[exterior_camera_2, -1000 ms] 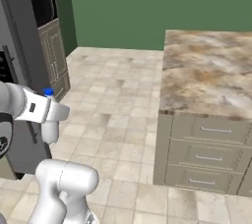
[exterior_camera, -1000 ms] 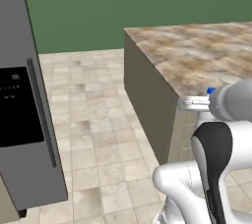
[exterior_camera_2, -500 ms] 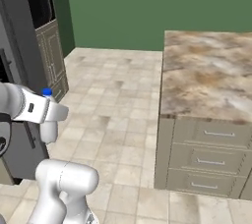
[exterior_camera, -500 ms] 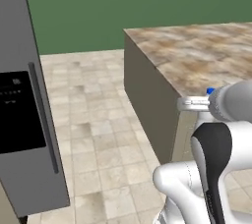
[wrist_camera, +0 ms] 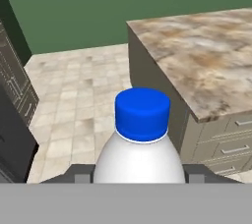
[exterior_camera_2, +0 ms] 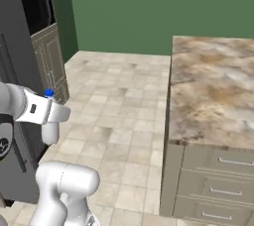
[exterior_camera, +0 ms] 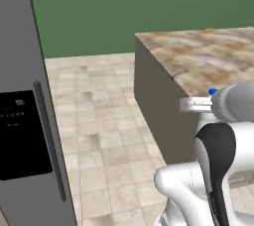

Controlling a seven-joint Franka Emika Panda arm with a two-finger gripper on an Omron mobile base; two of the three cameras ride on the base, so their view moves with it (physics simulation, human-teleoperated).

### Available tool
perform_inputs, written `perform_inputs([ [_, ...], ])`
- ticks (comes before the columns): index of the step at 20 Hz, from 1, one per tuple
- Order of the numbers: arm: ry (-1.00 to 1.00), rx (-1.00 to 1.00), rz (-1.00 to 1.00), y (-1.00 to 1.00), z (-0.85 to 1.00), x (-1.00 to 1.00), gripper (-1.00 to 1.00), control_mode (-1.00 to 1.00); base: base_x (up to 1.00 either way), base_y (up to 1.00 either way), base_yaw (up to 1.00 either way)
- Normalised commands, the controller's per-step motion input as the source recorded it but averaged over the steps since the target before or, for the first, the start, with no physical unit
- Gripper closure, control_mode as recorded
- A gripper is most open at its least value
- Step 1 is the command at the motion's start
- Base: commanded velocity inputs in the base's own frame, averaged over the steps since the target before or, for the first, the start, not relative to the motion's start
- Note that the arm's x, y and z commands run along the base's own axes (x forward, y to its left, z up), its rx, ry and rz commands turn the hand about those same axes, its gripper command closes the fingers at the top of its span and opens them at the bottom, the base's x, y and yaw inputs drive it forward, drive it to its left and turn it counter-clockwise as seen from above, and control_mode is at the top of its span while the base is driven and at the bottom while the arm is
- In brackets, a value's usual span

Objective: Take the bottled waters from the counter and place them in the freezer to freeze. Close the freezer door after placing the bottles.

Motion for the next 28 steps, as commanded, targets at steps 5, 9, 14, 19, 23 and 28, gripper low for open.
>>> perform_inputs([
  [5,0.0,0.0,0.0,0.0,0.0,0.0,1.0,1.0,0.85,0.1,0.01],
  [9,0.0,0.0,0.0,0.0,0.0,0.0,1.0,1.0,0.87,0.0,0.02],
  [14,0.0,0.0,0.0,0.0,0.0,0.0,1.0,1.0,0.83,-0.02,0.05],
  [19,0.0,0.0,0.0,0.0,0.0,0.0,1.0,1.0,0.83,-0.02,0.16],
  [23,0.0,0.0,0.0,0.0,0.0,0.0,1.0,1.0,0.94,-0.02,0.3],
  [28,0.0,0.0,0.0,0.0,0.0,0.0,1.0,1.0,0.9,-0.11,0.39],
])
